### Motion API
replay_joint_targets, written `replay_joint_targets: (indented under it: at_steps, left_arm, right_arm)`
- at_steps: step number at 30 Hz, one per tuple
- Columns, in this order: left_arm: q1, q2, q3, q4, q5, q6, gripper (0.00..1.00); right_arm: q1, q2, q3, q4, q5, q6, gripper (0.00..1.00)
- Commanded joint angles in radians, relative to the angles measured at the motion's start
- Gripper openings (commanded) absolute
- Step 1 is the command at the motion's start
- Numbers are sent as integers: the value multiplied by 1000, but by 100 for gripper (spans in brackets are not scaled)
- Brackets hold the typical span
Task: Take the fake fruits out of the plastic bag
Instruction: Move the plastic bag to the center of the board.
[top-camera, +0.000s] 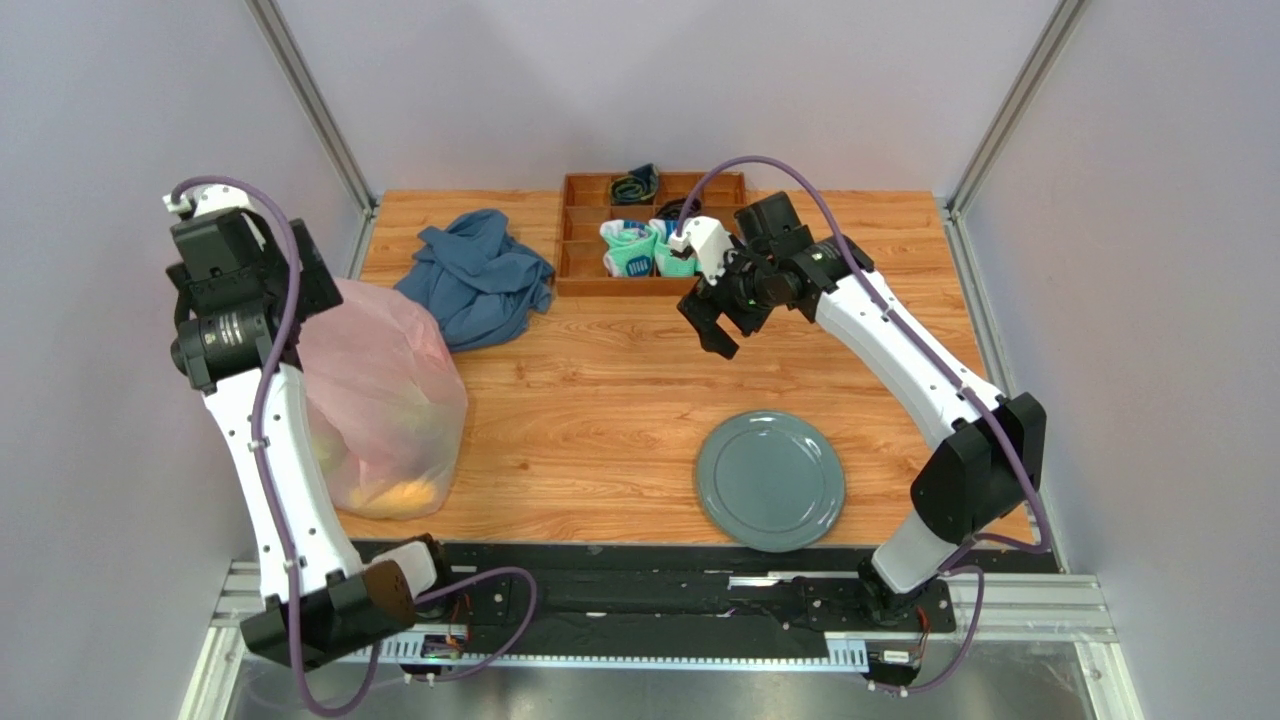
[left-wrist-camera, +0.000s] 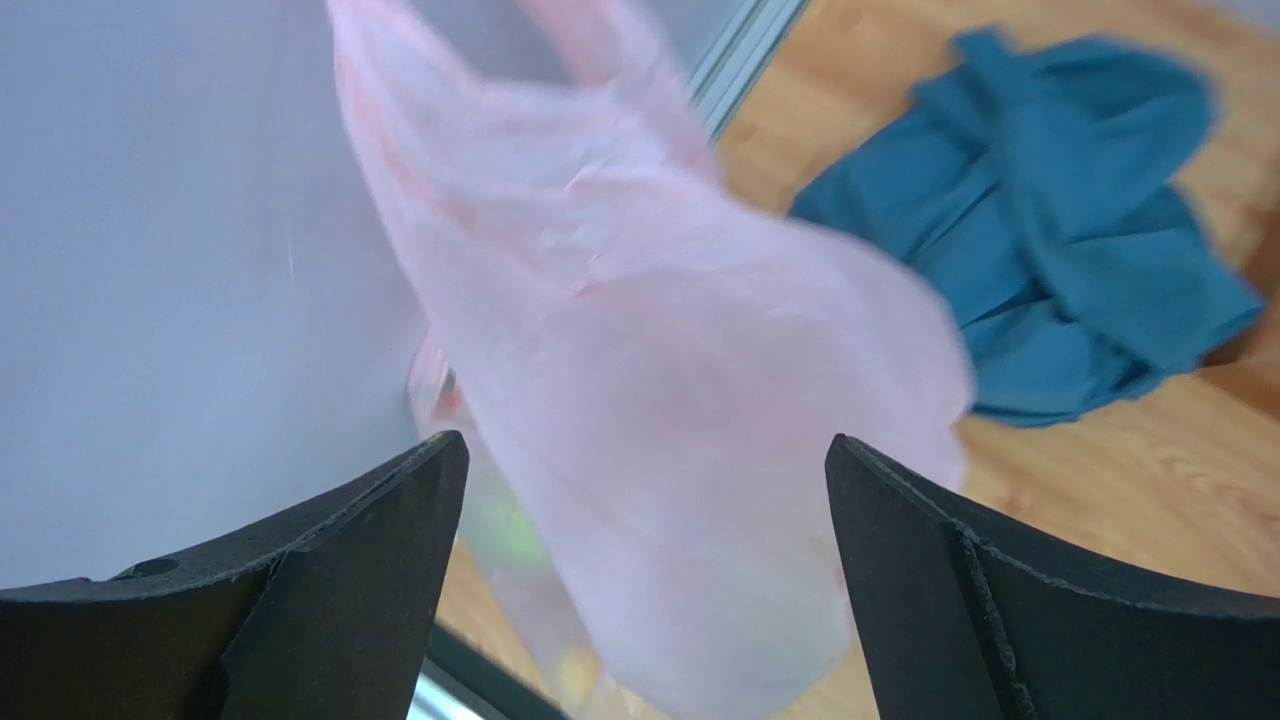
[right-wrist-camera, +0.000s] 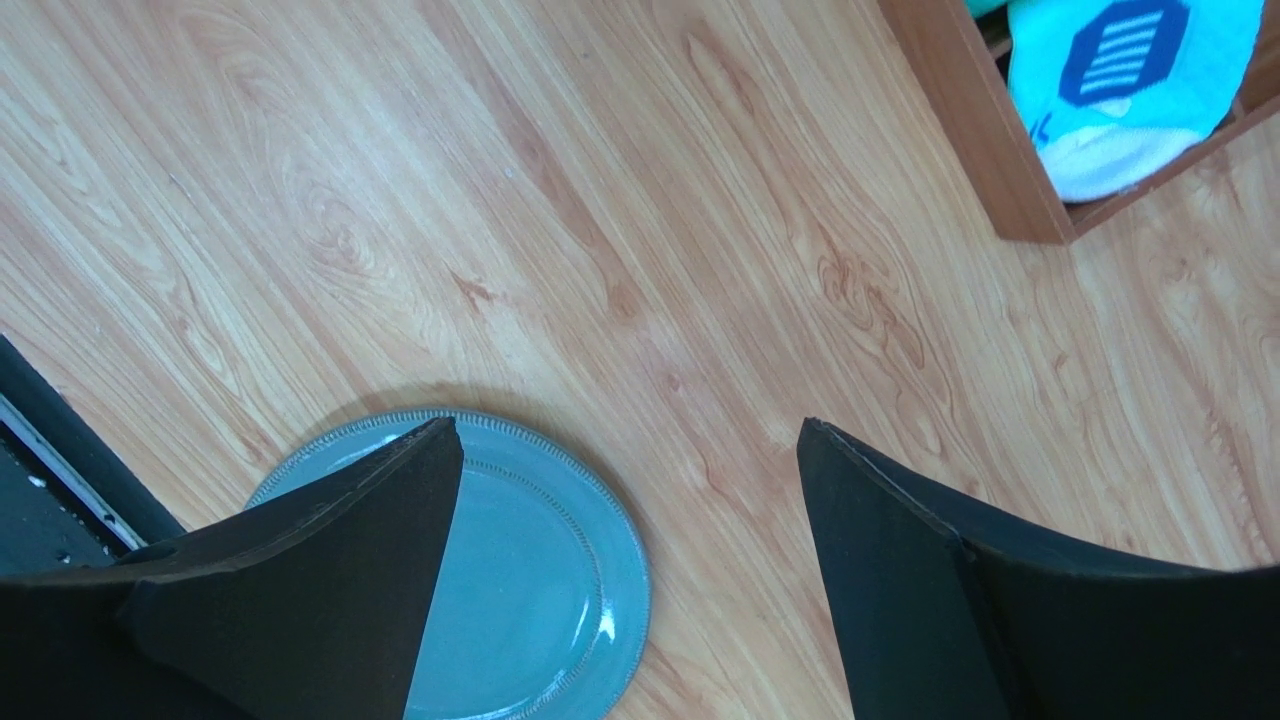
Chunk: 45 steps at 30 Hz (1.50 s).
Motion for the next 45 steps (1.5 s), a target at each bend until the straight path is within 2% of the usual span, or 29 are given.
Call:
replay_joint_targets:
  at_steps: [1, 3, 11, 12, 13, 14, 15, 20, 21, 26, 27, 29, 30, 31, 32, 33, 35, 38, 40, 42, 43, 45]
  left_arm:
    - [135, 64, -70, -120, -9, -146, 99]
    - [166, 126, -70, -129, 54, -189, 99]
    - [179, 256, -66, 21, 100, -201, 99]
    - [177, 277, -58, 41, 135, -191, 75]
    - [163, 317, -53, 46, 251, -183, 55]
    - [150, 330, -49, 53, 299, -174, 25]
    - [128, 340, -36, 56, 326, -175, 0]
    - [-152, 344, -16, 115, 505, -100, 0]
    - [-245, 345, -9, 124, 510, -100, 0]
    - [-485, 442, 54, 167, 600, -224, 0]
    - [-562, 458, 62, 182, 608, -238, 0]
    - [-633, 497, 83, 205, 620, -247, 0]
    - [-689, 511, 109, 214, 628, -249, 5]
    - [-703, 534, 126, 214, 666, -261, 18]
    - [-713, 538, 146, 211, 689, -270, 40]
    - [-711, 535, 154, 207, 705, -278, 48]
    - [-700, 512, 171, 167, 699, -227, 70]
    - [-627, 427, 156, 138, 711, -155, 76]
    - [-538, 339, 129, 148, 685, -129, 80]
    - [-477, 287, 111, 142, 578, -76, 85]
    - [-466, 281, 111, 139, 460, -54, 87]
    - [-440, 285, 119, 121, 372, -16, 87]
  right_arm:
    - [22, 16, 70, 7, -37, 17, 88]
    - [28, 19, 70, 3, -42, 17, 88]
    - [40, -38, 1, 13, -34, 0, 88]
    - [43, -40, -10, 21, -28, -1, 88]
    - [45, -43, -14, 24, -14, -3, 88]
    - [46, -41, -16, 26, -6, -3, 88]
    - [46, -40, -14, 29, 13, -4, 88]
    - [45, -30, 13, 74, 112, 8, 88]
    - [43, -29, 24, 81, 130, 11, 88]
    - [8, -3, 77, 98, 182, 19, 87]
    - [-3, 0, 88, 98, 191, 17, 87]
    - [-53, 19, 123, 96, 199, 33, 87]
    - [-73, 28, 137, 90, 198, 42, 88]
    - [-107, 49, 191, 76, 192, 59, 88]
    - [-121, 62, 217, 37, 182, 63, 88]
    - [-139, 71, 246, 18, 160, 66, 88]
    - [-142, 80, 291, -14, 135, 54, 88]
    - [-141, 60, 320, -22, 54, 77, 88]
    - [-120, 49, 335, -24, -11, 103, 88]
    - [-68, 42, 347, -13, -42, 121, 88]
    - [-45, 39, 354, -8, -42, 123, 88]
    - [29, 45, 393, 13, -43, 117, 88]
